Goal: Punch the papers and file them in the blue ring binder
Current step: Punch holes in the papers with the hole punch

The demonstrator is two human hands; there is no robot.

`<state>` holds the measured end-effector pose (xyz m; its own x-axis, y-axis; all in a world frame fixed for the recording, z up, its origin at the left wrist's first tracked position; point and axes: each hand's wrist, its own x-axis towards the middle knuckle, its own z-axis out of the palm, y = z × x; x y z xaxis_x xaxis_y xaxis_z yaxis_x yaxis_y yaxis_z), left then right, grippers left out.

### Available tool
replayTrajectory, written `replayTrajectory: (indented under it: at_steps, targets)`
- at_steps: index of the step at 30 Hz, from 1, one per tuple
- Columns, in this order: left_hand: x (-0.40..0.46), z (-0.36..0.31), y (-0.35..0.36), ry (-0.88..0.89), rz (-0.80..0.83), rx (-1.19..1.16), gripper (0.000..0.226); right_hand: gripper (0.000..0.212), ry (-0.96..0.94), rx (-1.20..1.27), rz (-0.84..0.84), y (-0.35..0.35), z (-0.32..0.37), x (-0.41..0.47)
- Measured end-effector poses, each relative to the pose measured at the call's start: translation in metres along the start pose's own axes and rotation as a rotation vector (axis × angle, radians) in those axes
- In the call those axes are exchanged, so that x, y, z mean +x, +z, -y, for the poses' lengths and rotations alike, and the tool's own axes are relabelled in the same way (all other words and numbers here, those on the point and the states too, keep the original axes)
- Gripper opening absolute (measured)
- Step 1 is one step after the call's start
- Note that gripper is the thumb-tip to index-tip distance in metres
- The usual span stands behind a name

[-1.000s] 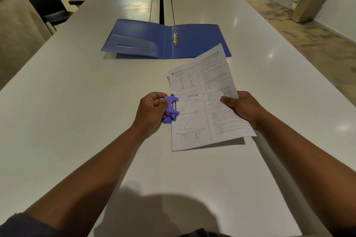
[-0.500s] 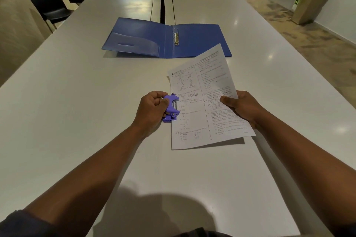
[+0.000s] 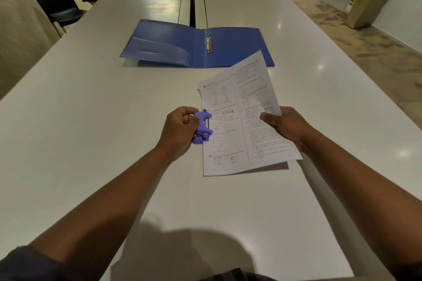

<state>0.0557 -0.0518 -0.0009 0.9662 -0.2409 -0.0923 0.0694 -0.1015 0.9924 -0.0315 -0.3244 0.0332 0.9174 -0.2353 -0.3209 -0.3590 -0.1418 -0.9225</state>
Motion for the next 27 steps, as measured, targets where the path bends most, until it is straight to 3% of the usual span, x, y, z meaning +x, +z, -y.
replayTrajectory:
  at_steps: [12, 27]
  targets:
    - [-0.003, -0.004, 0.0, 0.046, -0.016, 0.099, 0.019, 0.009, 0.003, 0.026, 0.004, 0.004, 0.001, -0.006]
    - [-0.007, -0.011, 0.0, 0.005, 0.022, 0.033, 0.007, 0.019, -0.003, -0.048, -0.01, 0.005, -0.001, -0.007]
